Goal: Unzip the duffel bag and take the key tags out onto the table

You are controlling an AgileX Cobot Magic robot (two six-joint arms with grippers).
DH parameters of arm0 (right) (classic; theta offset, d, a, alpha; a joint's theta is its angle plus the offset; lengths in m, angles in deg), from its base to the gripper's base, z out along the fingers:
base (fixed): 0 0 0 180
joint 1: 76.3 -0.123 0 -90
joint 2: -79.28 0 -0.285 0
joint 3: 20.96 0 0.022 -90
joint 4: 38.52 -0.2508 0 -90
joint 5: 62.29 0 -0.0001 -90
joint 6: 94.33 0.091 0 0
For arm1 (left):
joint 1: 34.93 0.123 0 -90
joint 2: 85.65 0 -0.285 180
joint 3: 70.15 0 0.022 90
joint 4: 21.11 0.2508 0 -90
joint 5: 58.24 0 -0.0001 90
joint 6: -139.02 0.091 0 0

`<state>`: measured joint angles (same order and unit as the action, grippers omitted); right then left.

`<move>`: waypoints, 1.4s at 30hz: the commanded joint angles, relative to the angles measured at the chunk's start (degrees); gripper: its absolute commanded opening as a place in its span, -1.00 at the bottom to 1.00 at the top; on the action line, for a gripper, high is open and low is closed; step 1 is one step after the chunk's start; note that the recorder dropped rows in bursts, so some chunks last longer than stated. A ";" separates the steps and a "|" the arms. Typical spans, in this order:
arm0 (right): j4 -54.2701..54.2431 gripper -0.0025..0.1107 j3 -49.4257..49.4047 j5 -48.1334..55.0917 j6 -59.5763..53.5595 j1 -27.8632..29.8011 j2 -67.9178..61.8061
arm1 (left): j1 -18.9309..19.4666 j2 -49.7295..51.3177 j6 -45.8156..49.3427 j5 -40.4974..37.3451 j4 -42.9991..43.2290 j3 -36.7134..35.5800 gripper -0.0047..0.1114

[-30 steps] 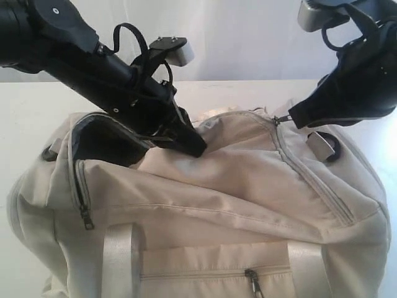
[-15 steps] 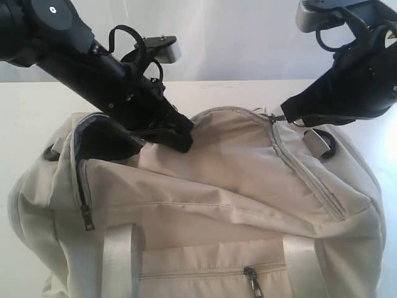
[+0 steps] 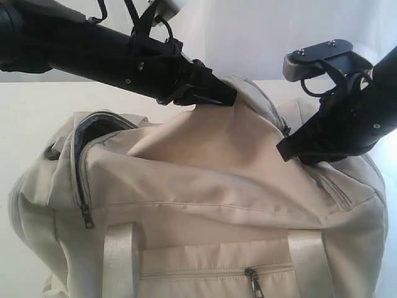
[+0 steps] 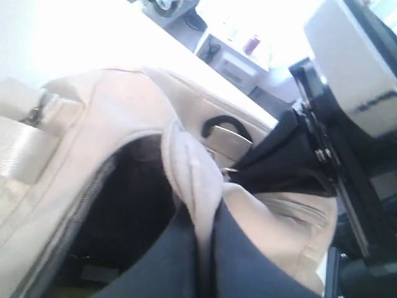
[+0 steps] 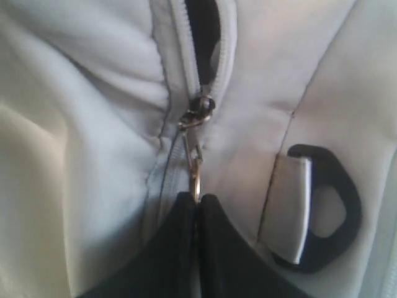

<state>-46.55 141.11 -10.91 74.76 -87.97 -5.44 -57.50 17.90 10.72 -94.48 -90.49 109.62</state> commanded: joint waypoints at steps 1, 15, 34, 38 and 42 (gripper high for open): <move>0.16 -0.96 -0.77 4.06 -1.32 0.28 1.24 | 0.09 -0.31 -2.49 5.43 -1.28 -0.35 -0.92; 0.16 -0.96 -0.77 9.31 -1.44 0.28 10.99 | 0.09 -0.31 -11.02 11.28 10.38 -0.35 -0.92; -0.22 -0.96 -0.77 7.16 -1.32 0.28 18.55 | 0.19 0.64 -11.96 8.81 11.34 -0.35 -0.92; -1.33 -0.96 -2.67 0.96 -0.68 0.28 16.43 | 0.19 1.46 -11.57 -0.23 13.04 -0.35 -0.92; -3.30 -0.96 -3.53 -2.81 -0.68 0.28 11.39 | 0.19 1.61 -11.04 -5.36 13.10 -0.35 -0.92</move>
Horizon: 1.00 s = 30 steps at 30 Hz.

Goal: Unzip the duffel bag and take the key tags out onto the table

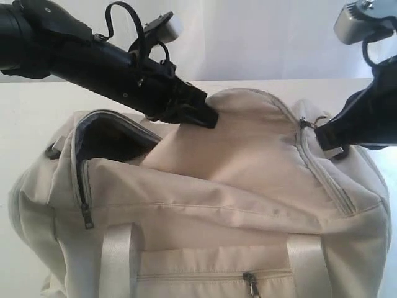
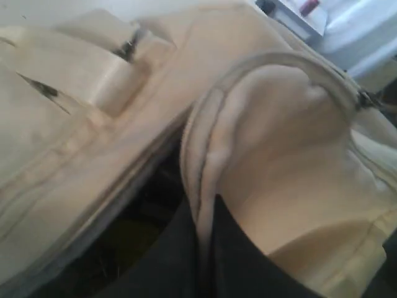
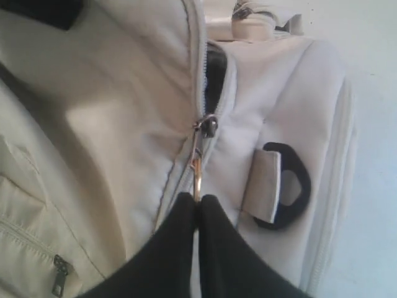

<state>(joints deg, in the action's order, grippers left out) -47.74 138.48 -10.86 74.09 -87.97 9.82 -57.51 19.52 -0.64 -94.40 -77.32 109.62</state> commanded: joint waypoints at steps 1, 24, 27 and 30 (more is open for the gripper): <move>-2.98 -0.96 -0.89 -2.99 -0.53 0.28 -5.22 | 0.20 -0.01 0.32 -5.45 -0.22 -0.35 -0.92; -5.20 -0.96 -7.67 10.16 -2.94 0.28 9.64 | 1.27 5.60 -6.04 7.96 -0.61 -0.25 -0.92; -4.87 -0.96 -9.43 9.88 -2.94 0.28 11.26 | 1.27 5.85 -5.91 8.08 -0.61 -0.25 -0.92; -3.40 -0.96 -10.50 8.29 -1.97 0.28 11.36 | 1.27 5.85 -5.91 7.28 -0.61 -0.25 -0.92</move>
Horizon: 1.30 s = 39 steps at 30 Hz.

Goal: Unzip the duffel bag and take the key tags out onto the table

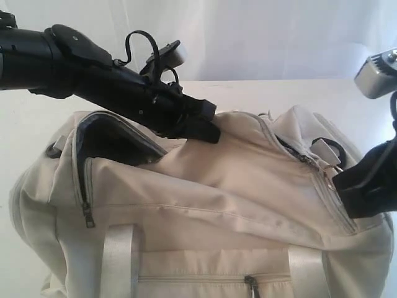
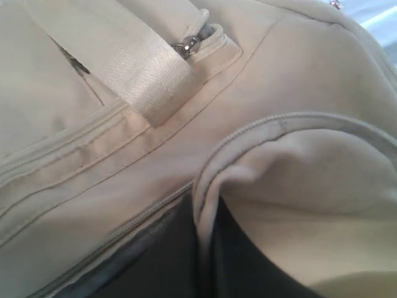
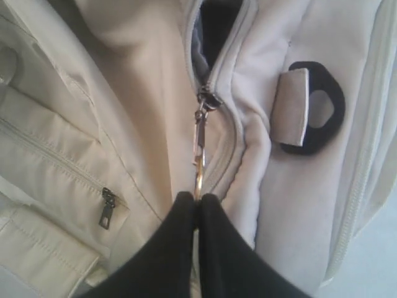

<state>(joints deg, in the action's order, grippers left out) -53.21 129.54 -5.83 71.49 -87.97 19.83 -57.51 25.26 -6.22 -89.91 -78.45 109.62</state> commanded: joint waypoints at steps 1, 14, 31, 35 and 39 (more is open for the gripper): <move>2.75 -0.96 -2.05 1.72 1.31 0.28 1.34 | 1.27 0.10 -0.10 1.34 0.52 -0.03 -0.92; 2.91 -0.96 -3.11 -11.38 1.39 0.28 -3.43 | 1.27 -4.90 5.12 -23.39 18.48 3.03 -0.92; 2.52 -0.96 -3.11 -0.44 0.98 0.28 -0.97 | 1.27 -7.65 -4.65 -17.09 29.69 3.03 -0.92; 2.52 -0.96 -3.11 2.66 1.09 0.28 1.82 | 1.27 -7.65 -4.91 -16.33 29.81 3.03 -0.92; 2.93 -0.96 -3.11 8.63 1.09 0.28 5.39 | 1.27 -7.65 -5.38 -15.33 29.81 3.03 -0.92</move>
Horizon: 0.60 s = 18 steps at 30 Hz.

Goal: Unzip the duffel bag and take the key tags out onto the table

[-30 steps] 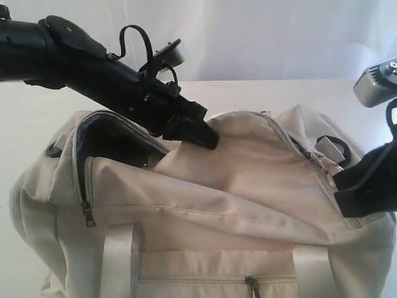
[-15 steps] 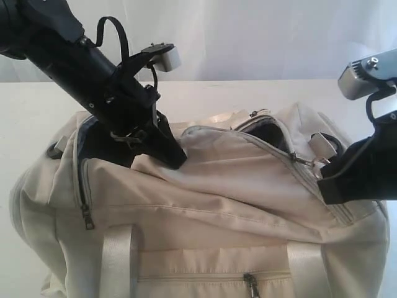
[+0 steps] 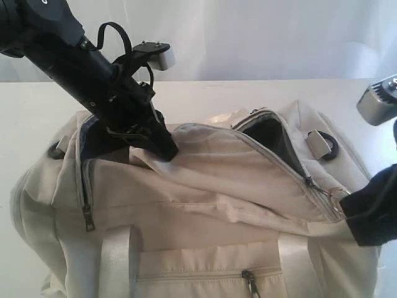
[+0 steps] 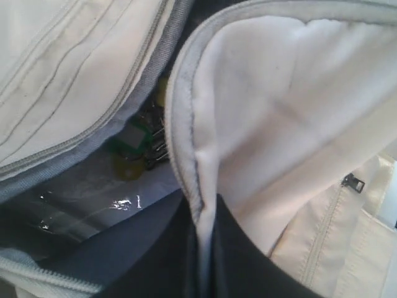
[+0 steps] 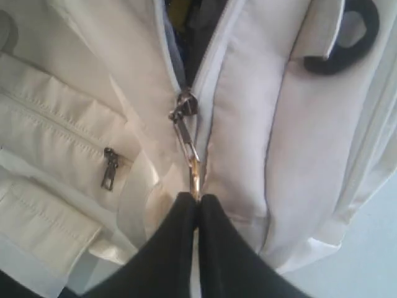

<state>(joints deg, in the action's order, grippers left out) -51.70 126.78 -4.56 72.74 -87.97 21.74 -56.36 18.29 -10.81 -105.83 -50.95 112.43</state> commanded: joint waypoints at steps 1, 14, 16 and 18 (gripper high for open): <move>1.90 -0.96 -0.35 8.87 -0.16 0.28 4.15 | 0.12 -0.68 -0.92 0.57 2.31 0.22 -0.92; 2.79 0.17 0.31 5.00 -4.24 0.28 6.34 | 0.12 -1.25 4.85 -10.30 -8.95 0.22 -0.92; 2.79 0.30 1.59 5.12 -3.04 0.28 6.34 | 0.12 -2.87 6.72 -11.75 -11.41 0.22 -0.92; 2.79 0.28 2.92 5.35 -1.53 0.28 6.34 | 0.12 -4.61 8.14 -12.83 -13.24 0.22 -0.92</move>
<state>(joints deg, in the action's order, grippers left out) -49.02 128.06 0.88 69.51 -87.97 27.84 -56.36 16.60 -4.65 -115.32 -60.08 112.43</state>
